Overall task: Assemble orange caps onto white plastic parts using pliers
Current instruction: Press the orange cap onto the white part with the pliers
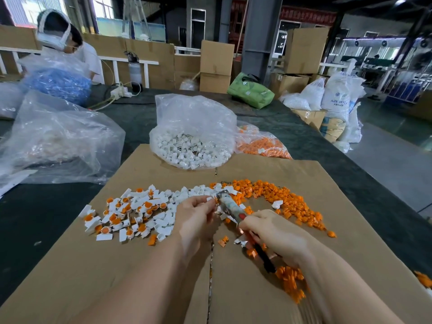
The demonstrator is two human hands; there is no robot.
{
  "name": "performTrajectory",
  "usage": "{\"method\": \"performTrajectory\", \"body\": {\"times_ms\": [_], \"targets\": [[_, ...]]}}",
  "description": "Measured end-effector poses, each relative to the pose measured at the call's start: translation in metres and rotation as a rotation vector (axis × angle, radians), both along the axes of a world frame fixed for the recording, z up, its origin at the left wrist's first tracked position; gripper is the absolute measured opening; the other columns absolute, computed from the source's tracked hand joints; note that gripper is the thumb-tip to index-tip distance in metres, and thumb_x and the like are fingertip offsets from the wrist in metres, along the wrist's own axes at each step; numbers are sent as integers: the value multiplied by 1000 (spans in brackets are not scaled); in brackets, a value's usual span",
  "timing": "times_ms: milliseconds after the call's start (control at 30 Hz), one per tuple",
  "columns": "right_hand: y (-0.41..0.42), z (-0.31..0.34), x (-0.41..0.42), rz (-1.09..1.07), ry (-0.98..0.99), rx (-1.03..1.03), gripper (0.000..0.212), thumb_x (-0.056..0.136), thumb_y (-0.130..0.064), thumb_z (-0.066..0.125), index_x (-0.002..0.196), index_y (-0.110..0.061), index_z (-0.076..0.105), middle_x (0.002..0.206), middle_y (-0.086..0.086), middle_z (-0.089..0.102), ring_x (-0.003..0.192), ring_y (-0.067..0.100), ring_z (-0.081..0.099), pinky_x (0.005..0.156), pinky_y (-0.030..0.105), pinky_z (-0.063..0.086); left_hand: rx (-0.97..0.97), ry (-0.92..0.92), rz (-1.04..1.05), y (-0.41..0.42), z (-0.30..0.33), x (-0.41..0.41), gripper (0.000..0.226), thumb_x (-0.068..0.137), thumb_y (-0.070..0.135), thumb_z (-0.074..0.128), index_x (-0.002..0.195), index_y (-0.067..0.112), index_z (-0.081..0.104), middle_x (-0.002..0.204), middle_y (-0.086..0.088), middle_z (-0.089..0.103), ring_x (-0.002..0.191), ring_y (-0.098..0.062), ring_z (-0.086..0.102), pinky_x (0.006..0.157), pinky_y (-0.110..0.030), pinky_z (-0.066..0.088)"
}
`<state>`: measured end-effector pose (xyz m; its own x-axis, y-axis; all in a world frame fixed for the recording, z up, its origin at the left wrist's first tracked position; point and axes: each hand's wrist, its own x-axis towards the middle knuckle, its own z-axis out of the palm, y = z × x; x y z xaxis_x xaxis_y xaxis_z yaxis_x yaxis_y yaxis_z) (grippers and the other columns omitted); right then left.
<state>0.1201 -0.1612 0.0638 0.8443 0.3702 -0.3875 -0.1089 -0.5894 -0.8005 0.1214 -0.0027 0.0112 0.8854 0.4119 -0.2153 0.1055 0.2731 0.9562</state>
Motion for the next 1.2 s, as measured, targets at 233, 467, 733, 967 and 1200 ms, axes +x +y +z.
{"method": "performTrajectory", "body": {"times_ms": [233, 467, 733, 967, 1200], "targets": [[3, 3, -1, 34, 191, 75, 17, 84, -22, 51, 79, -6, 53, 70, 13, 56, 69, 28, 56, 69, 42, 49, -13, 35, 47, 4, 3, -1, 3, 90, 2, 59, 89, 3, 61, 70, -12, 57, 52, -14, 48, 37, -15, 41], [7, 2, -6, 90, 139, 9, 26, 69, -20, 54, 87, -3, 49, 77, 16, 45, 70, 31, 44, 67, 42, 37, 2, 59, 62, 4, 1, 0, 5, 90, 1, 58, 90, -1, 63, 70, -12, 60, 53, -15, 49, 39, -14, 40], [9, -2, -8, 74, -48, -136, 10, 82, -7, 49, 80, -13, 41, 62, 2, 44, 43, 11, 44, 41, 17, 31, 43, 63, 82, 0, 0, -1, 8, 88, 2, 61, 94, -2, 65, 65, -8, 59, 49, -11, 50, 38, -13, 39], [7, -10, -10, 10, -137, -105, 15, 78, -6, 55, 78, -11, 41, 71, 8, 43, 59, 21, 40, 53, 27, 30, -71, 53, 95, -8, 1, -6, 8, 89, -1, 59, 83, 3, 64, 60, -8, 59, 39, -4, 53, 38, -14, 43], [-10, -27, -3, -186, -299, -152, 34, 69, -26, 74, 100, -19, 61, 83, 2, 63, 70, 16, 59, 61, 33, 48, 172, 70, 93, 3, -13, -11, 10, 90, 10, 61, 100, 9, 62, 74, -7, 62, 54, -4, 62, 52, -20, 49]]}}
